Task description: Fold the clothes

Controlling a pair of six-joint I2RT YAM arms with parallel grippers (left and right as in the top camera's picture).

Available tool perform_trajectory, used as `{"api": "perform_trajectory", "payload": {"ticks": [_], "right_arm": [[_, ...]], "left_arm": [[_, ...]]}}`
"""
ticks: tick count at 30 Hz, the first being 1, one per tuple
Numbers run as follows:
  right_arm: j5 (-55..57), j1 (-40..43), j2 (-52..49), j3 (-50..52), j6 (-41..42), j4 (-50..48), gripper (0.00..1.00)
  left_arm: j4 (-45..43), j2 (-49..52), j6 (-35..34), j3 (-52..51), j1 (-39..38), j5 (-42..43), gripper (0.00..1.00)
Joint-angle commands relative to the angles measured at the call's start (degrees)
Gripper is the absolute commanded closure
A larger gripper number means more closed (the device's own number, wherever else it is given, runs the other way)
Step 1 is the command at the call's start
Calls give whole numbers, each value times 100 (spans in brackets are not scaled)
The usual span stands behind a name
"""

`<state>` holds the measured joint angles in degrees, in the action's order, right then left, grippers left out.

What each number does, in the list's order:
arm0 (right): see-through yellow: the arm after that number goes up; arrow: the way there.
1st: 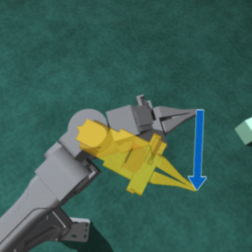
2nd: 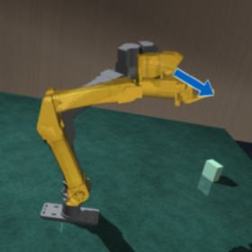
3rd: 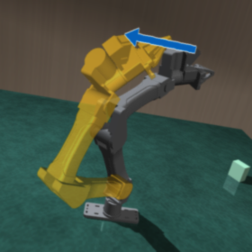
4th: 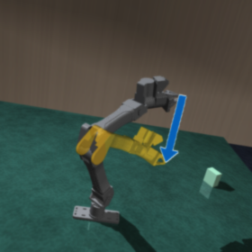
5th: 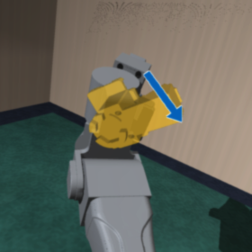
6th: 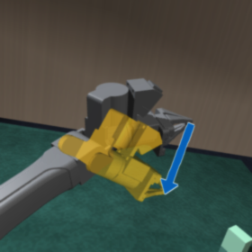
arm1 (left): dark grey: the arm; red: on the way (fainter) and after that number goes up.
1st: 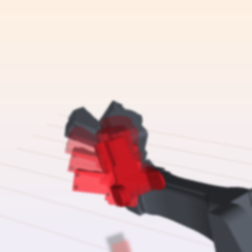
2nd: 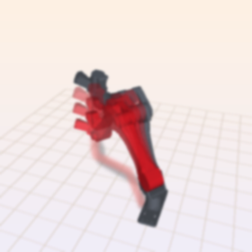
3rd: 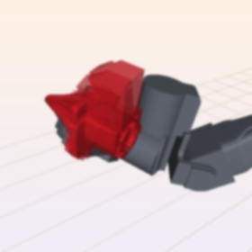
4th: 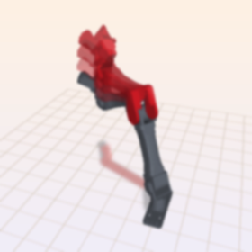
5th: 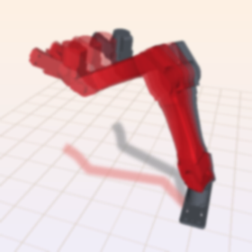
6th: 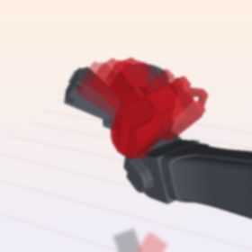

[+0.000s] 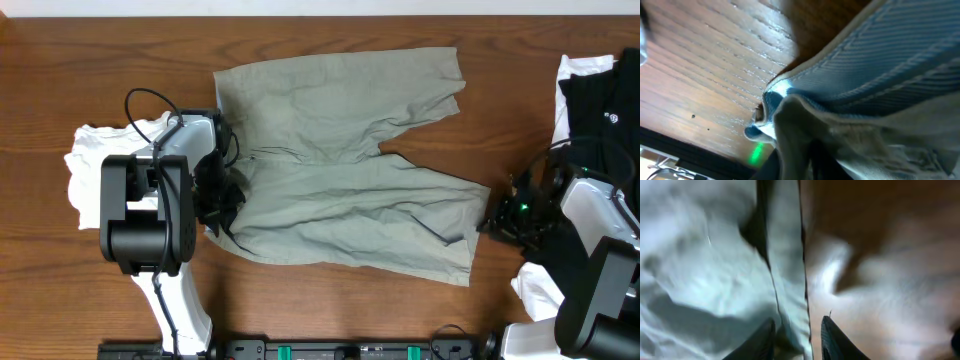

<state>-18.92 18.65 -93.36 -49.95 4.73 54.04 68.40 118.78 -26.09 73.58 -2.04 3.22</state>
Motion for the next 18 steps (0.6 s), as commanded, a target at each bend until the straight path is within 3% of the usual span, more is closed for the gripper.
{"api": "perform_trajectory", "payload": {"ticks": [1, 6, 10, 13, 18], "right_arm": [[-101, 13, 20, 20, -393, 136, 70], [-55, 13, 20, 125, -286, 201, 67], [-116, 13, 20, 127, -136, -109, 57], [-894, -24, 20, 125, -461, -184, 80], [-1134, -72, 221, -157, -555, -339, 79]], "left_arm": [[-120, 90, 59, -46, -31, 63, 74], [-184, 90, 59, -46, -31, 63, 71], [-181, 90, 59, -46, -31, 63, 71], [-70, 90, 59, -46, -31, 66, 71], [-234, -195, 317, -46, -31, 153, 71]]}}
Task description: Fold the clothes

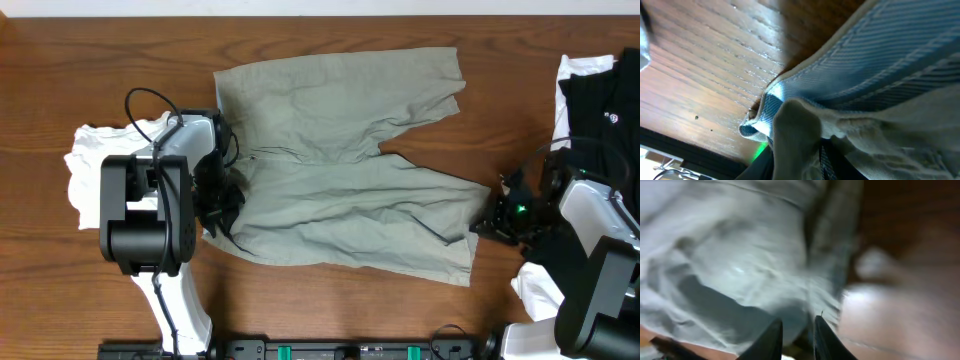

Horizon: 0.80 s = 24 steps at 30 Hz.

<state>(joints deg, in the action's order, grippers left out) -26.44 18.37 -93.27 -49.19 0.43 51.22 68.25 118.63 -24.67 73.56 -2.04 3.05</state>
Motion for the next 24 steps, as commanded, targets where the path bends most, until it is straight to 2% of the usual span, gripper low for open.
{"api": "perform_trajectory", "payload": {"ticks": [1, 5, 10, 12, 15, 18, 24], "right_arm": [[-382, -44, 295, -330, -114, -59, 78], [-382, -111, 719, -717, -114, 70, 78], [-376, -627, 1128, -807, -118, 339, 76], [-356, -925, 1126, -802, -118, 431, 75], [-247, -1390, 1073, -715, -101, 374, 74], [396, -1742, 1005, -549, 352, 240, 73], [745, -1904, 951, -11, 645, -299, 73]], "left_arm": [[-275, -275, 195, -44, -31, 216, 71], [-479, -901, 214, -44, -31, 251, 69], [-595, -1604, 212, -44, -31, 251, 54], [-597, -1775, 208, -44, -31, 254, 51], [-597, -1860, 170, -44, -31, 256, 50], [-608, -1853, 170, -68, -50, 256, 50], [-798, -1851, 170, -229, -240, 256, 50]]}}
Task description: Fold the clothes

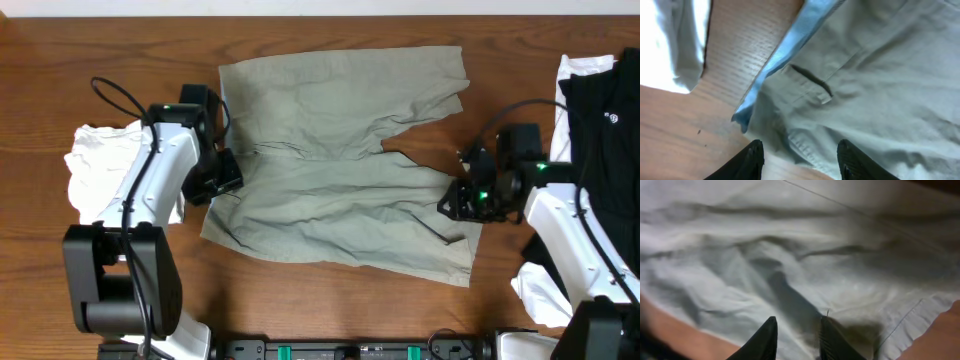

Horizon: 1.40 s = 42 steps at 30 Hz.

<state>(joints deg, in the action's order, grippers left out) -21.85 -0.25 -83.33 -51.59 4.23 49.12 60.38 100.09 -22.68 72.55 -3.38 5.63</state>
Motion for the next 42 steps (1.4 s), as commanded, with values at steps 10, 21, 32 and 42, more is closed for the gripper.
{"api": "perform_trajectory", "payload": {"ticks": [10, 21, 32, 42], "right_arm": [[505, -42, -63, 1416, 422, -1410, 70], [2509, 367, -70, 1864, 1250, -1484, 66], [2868, 1705, -68, 1864, 1252, -1266, 71], [2579, 1749, -17, 1749, 1224, -1016, 68]], "left_arm": [[-925, 37, -125, -1150, -437, 2, 48], [-809, 74, -199, -1587, -437, 197, 45], [-516, 74, -197, -1587, -437, 769, 41], [-514, -9, 284, -1381, -437, 726, 42]]}}
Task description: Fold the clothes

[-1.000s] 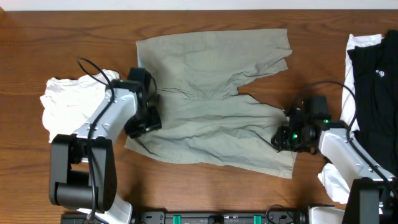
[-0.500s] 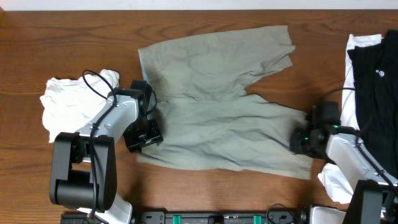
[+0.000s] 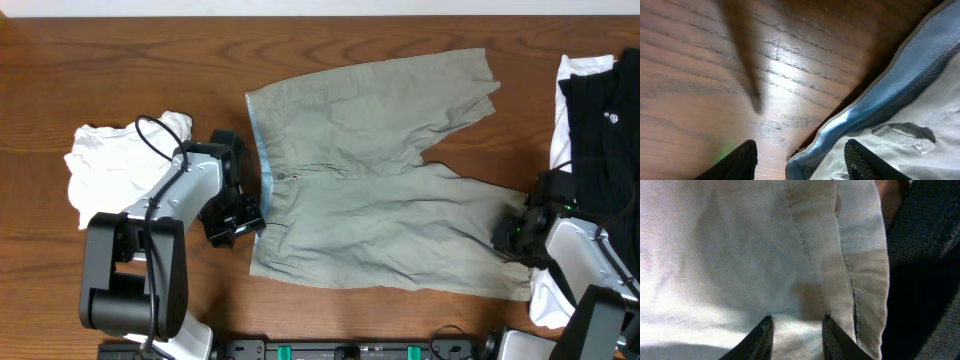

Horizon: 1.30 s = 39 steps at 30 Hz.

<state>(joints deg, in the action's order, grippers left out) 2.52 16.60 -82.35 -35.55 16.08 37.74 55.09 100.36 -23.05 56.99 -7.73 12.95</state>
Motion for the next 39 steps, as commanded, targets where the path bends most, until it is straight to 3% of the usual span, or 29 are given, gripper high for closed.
{"api": "perform_trajectory", "payload": {"ticks": [1, 5, 12, 13, 16, 26, 33, 35, 37, 39], "right_arm": [[42, 52, -76, 48, -46, 131, 68], [-647, -9, 258, -745, -372, 238, 64], [-1475, -166, 579, -2267, -769, -592, 55], [-1480, -181, 566, -2312, -859, -822, 56], [-1480, -238, 396, -2306, -1086, -1569, 65], [-2100, -654, -1550, -2304, -1602, -3663, 73], [-2122, -802, -2820, -2306, -1517, -5257, 74], [-2114, -800, -3049, -2306, -1484, -5458, 72], [-1941, -791, -3185, -2306, -1486, -5471, 61], [-1694, -756, -3215, -2306, -1517, -5418, 57]], "left_arm": [[17, -83, 417, 282, -2, -7, 42], [-114, -345, 688, 883, -2, -9, 42], [-1563, -605, 824, 1429, -9, 37, 42], [-1709, -605, 824, 1429, -9, 44, 43], [-2350, -595, 1010, 1427, -13, 42, 56], [-5086, 46, 1128, 1427, -308, 55, 57], [-5930, 1058, 1119, 1429, -560, 57, 57], [-5939, 1248, 1119, 1429, -599, 57, 57], [-5914, 1370, 1119, 1429, -627, 57, 57], [-5901, 1425, 1121, 1429, -649, 55, 57]]}}
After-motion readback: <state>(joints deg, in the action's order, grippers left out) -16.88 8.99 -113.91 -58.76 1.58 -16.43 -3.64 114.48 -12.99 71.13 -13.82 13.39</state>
